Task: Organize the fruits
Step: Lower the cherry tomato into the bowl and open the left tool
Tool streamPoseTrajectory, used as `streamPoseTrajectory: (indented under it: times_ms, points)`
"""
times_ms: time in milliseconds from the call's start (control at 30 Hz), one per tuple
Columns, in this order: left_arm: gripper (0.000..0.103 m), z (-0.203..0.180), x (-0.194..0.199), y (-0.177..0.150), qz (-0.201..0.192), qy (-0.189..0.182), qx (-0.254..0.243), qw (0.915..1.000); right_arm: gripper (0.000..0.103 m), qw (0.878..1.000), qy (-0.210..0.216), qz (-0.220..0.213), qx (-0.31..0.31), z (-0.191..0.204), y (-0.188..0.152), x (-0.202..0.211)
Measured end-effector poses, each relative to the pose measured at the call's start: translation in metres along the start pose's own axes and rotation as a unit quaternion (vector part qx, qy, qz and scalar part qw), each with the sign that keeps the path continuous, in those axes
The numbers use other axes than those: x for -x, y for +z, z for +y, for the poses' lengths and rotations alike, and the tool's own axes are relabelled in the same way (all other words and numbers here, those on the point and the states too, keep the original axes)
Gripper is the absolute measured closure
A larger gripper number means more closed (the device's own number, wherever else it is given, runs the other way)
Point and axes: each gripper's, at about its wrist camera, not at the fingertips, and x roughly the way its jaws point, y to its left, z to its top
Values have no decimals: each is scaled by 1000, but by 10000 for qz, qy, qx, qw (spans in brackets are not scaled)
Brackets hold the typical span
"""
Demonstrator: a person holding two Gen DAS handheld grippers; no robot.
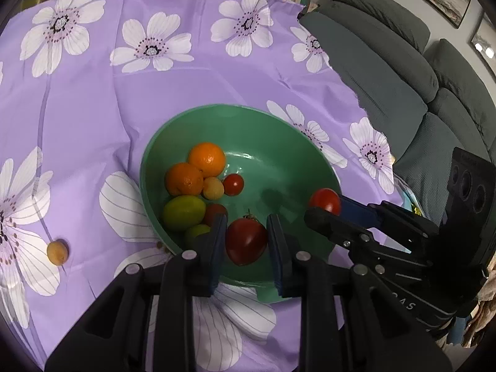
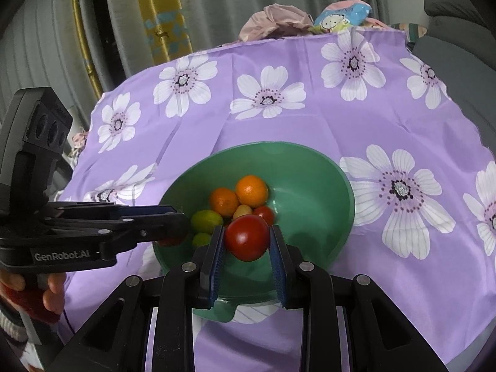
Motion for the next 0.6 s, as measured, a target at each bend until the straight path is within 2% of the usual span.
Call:
streamPoseTrajectory:
  times_ms: [267, 300, 367, 600]
  points:
    - [76, 1, -10, -1, 185, -1, 92, 9998, 73, 9997, -47, 100, -215, -9, -4, -5]
    - [75, 2, -10, -1, 194, -9, 100, 9998, 73, 9996, -41, 108, -245, -10, -3, -5]
    - [64, 3, -11, -2, 204, -15, 119, 9997, 73, 9995, -50, 117, -299, -12, -4, -4]
    - [58, 12, 10, -8, -12, -109, 273, 9996, 72, 9992, -98, 109, -362, -15, -5, -2]
